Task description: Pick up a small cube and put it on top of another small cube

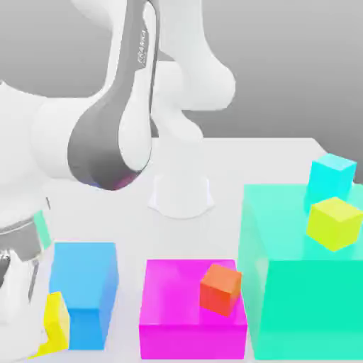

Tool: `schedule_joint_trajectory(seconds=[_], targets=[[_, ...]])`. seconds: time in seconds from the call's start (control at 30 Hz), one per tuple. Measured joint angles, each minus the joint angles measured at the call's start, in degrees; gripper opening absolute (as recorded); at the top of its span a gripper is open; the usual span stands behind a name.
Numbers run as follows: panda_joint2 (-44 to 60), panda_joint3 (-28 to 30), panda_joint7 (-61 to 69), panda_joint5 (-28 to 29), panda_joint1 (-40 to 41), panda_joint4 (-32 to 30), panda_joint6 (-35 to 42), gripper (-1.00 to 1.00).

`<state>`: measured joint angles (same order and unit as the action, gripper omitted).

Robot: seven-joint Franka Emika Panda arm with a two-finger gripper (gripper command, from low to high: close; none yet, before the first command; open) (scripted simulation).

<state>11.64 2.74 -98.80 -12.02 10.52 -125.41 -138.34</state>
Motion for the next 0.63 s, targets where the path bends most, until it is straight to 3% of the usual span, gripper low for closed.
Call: schedule_joint_trajectory(seconds=[0.37, 0.53, 0.57, 0.63], targets=[[-19.4, -8.0, -25.0, 9.5, -12.2, -18.3, 1.9, -1.00], [-14.0, -8.9, -28.1, 11.9, -12.4, -21.6, -6.3, -1.00], [-13.0, -8.9, -28.2, 11.9, -12.5, -21.9, -7.7, 1.00], [-13.0, -8.9, -28.2, 11.9, -12.6, -21.9, -7.7, 1.00]])
